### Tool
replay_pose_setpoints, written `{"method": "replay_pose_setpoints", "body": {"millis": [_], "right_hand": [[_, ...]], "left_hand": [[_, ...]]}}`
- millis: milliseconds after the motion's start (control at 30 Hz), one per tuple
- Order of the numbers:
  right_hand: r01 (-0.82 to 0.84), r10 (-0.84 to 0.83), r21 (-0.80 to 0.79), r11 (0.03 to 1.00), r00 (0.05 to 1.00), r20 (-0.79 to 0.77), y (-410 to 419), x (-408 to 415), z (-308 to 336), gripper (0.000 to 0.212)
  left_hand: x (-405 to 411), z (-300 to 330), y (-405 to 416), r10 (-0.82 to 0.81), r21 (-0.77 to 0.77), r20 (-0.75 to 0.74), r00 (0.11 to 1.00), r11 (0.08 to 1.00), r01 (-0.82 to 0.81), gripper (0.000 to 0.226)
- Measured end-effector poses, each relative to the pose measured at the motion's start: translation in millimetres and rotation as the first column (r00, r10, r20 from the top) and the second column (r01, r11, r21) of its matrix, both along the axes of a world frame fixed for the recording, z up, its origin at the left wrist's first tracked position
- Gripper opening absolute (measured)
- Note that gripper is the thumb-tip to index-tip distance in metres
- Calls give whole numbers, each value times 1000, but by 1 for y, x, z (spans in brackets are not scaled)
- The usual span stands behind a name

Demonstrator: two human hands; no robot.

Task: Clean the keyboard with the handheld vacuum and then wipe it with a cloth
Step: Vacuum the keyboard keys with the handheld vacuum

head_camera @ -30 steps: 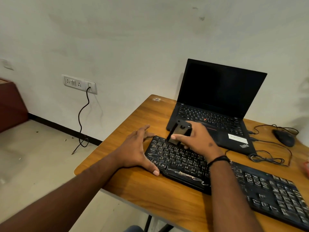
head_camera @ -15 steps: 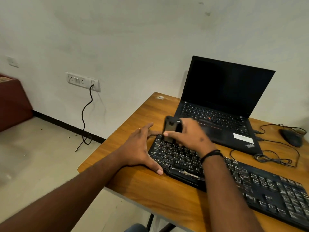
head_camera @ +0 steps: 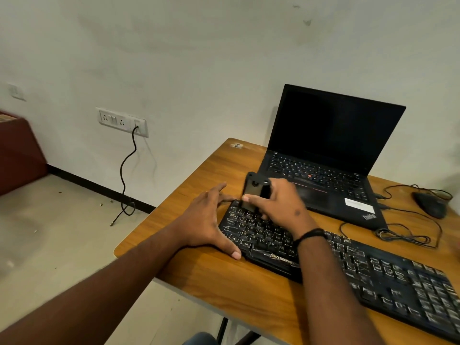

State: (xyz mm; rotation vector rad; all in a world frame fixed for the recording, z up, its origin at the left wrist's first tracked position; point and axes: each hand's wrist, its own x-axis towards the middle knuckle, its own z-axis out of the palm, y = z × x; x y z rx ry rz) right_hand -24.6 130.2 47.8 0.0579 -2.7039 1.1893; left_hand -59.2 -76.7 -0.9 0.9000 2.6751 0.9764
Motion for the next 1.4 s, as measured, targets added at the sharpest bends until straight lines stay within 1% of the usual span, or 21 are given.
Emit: {"method": "replay_pose_setpoints", "body": {"millis": [100,167,233,300,367,400,500,567,633,667,733,767,833,867,967,1067,1133,1200,1300,1400], "right_hand": [[-10,10,4,1000,997,-70,-20,-9,-3,24],[-10,4,-68,998,995,-96,-17,-9,-5,25],[78,-102,-148,986,981,-164,-6,-6,-6,27],[182,-226,-186,966,941,-252,8,0,-5,28],[201,-253,-189,961,915,-313,16,5,-5,26],[193,-238,-170,967,920,-311,16,7,-6,26],[137,-149,-73,988,966,-213,5,2,-15,31],[155,-148,13,988,963,-226,-4,-5,-18,32],[215,-195,40,976,939,-282,-6,-7,-15,34],[239,-214,40,970,925,-314,-5,-5,-13,35],[246,-234,-10,969,906,-353,0,0,-11,29],[233,-230,-34,972,908,-349,1,1,-13,26],[219,-211,-10,976,925,-315,1,1,-15,24],[228,-218,-1,974,928,-303,1,0,-17,24],[268,-274,-62,961,915,-295,-1,-1,-14,22],[215,-221,-51,975,943,-249,-8,4,-11,31],[211,-208,-16,977,942,-264,-15,7,-9,35],[218,-222,-46,975,929,-297,-21,4,-9,32],[179,-209,-122,976,927,-312,-35,-1,-13,24],[144,-162,-80,986,940,-300,-39,-2,-17,24]], "left_hand": [[2,1,0,20,16,6,1000,1000,-20,160],[3,2,1,19,23,2,1000,1000,-19,161],[2,1,0,9,22,-9,1000,1000,-9,162],[2,1,-1,13,23,-2,1000,1000,-13,162],[1,-1,-1,8,25,2,1000,1000,-8,162],[0,-1,-1,4,23,-1,1000,1000,-4,163],[0,-2,-1,2,22,-6,1000,1000,-2,163],[0,-1,-1,2,23,-14,1000,1000,-2,163],[0,-1,-1,-1,19,-19,1000,1000,1,162],[0,-1,-1,-1,18,-17,1000,1000,1,162],[0,-1,-1,-3,18,-16,1000,1000,3,161],[0,-1,-1,-4,19,-19,1000,1000,4,161],[-1,-2,-1,-4,15,-27,1000,1000,5,161],[-1,-1,-1,-6,12,-28,1000,1000,6,160],[-1,0,-2,-36,10,-8,999,999,36,158],[-3,0,-4,-56,17,31,998,998,56,157],[-4,0,-4,-52,17,33,998,999,51,158],[-2,0,-3,-44,12,17,999,999,44,158],[-1,1,-1,-23,8,7,1000,1000,23,156],[0,1,-1,-12,4,0,1000,1000,12,156]]}}
